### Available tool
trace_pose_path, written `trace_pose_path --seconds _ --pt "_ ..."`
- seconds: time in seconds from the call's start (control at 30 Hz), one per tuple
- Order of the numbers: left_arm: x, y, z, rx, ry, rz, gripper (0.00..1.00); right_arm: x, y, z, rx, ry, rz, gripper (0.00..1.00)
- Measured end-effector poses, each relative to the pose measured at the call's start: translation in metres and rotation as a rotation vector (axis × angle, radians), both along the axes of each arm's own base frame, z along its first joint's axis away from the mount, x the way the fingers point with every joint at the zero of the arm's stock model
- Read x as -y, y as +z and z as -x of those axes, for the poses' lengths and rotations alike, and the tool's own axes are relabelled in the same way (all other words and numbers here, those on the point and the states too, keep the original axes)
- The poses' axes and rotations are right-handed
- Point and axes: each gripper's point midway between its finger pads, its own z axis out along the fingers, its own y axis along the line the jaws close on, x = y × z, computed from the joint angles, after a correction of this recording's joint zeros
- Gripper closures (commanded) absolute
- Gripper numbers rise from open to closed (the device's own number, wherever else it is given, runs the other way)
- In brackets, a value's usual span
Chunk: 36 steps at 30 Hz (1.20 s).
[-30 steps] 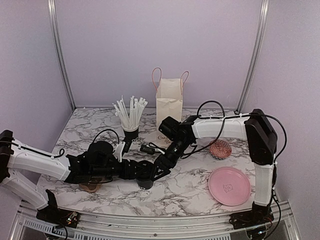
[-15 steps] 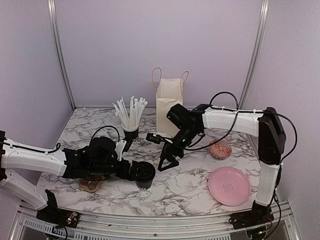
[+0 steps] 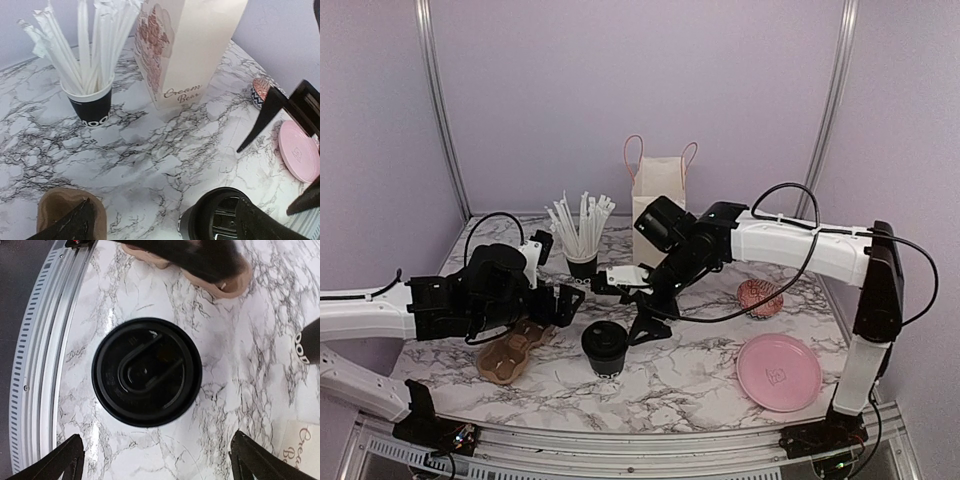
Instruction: Pack the takeout coffee
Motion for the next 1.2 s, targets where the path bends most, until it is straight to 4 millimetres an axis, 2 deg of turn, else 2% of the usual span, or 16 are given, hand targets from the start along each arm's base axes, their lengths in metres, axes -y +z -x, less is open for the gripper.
trace_pose_path --seconds 0.17,0.3,0.47,0.73,0.97,1.1,1.2 --pt "-0.027 0.012 -0.012 0.030 0.112 0.006 0.01 -0.040 0.006 0.004 0.049 0.066 -0.027 0.01" --pt "-0.042 0.026 -0.011 0.053 0.157 0.052 0.01 -0.054 -0.003 0.002 0.047 0.081 -0.020 0.02" --pt "-0.056 0.027 -0.006 0.062 0.186 0.078 0.01 -0.053 -0.019 0.008 0.018 0.094 0.024 0.02" --pt "-0.068 0.019 -0.005 0.053 0.218 0.088 0.01 -0.053 -0.023 0.015 0.015 0.104 0.046 0.05" --pt "-0.071 0.010 -0.003 0.034 0.228 0.086 0.01 -0.054 -0.025 0.018 0.038 0.108 0.064 0.13" --pt "-0.072 0.005 -0.003 0.024 0.232 0.081 0.01 -0.054 -0.026 0.018 0.041 0.106 0.070 0.23" --pt "-0.073 0.003 -0.002 0.018 0.236 0.081 0.01 -0.052 -0.027 0.018 0.038 0.101 0.078 0.25"
